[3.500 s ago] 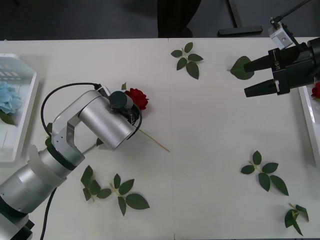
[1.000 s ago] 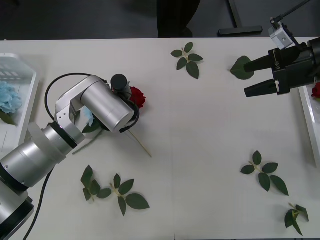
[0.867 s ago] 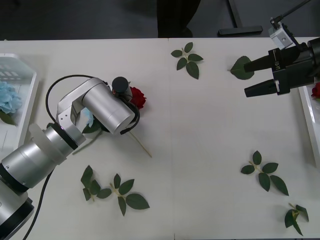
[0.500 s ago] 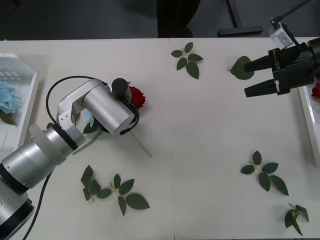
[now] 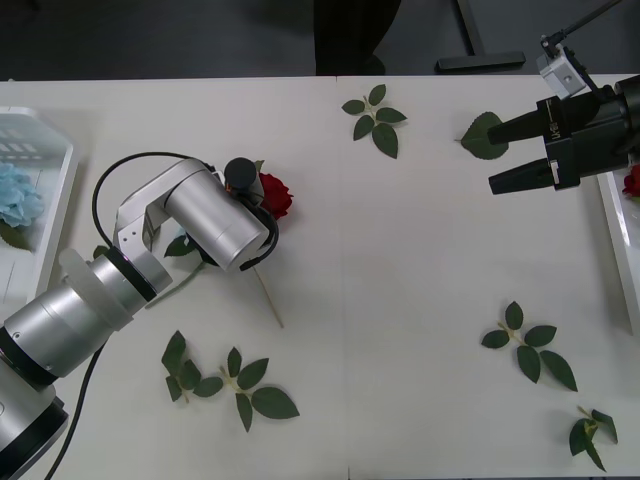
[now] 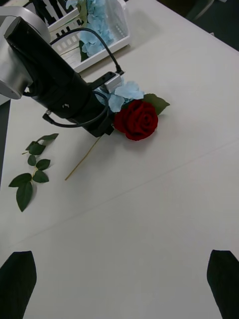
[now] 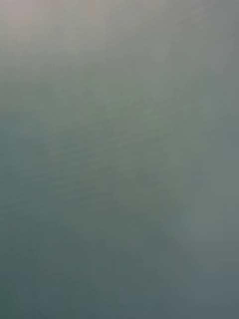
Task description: Place the red flowers into the right box and the blue flowers into the left box. If a person shows an open palm, hand one flower to the person first, then continue sorting.
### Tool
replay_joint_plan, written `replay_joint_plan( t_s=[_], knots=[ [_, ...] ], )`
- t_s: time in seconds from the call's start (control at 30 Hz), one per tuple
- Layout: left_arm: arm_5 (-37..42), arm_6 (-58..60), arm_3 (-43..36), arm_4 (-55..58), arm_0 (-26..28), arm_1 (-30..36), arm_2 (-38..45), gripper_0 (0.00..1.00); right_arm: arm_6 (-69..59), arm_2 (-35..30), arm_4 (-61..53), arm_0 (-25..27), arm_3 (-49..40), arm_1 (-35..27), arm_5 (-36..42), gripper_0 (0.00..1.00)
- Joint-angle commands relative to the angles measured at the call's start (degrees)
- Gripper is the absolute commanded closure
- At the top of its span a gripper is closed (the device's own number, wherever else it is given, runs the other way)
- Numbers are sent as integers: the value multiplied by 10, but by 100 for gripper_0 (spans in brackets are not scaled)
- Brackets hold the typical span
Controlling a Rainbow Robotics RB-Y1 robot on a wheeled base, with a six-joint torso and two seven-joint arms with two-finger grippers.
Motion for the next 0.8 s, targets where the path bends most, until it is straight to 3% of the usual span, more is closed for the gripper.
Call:
replay_joint_plan(
  t_s=[0.03, 0.23, 0.5, 0.8],
  knots=[
    [3, 2, -13, -13, -25, -3, -8, 100, 7, -10, -3, 0, -3, -8, -1, 0],
    [101, -8, -136, 36, -24, 42, 29, 100, 7, -10, -3, 0, -3, -8, -1, 0],
    [232, -113, -326, 203, -5, 137, 134, 100, 7, -10, -3, 0, -3, -8, -1, 0],
    [271, -265, -412, 329, 11, 247, 251, 100, 7, -10, -3, 0, -3, -8, -1, 0]
  ],
)
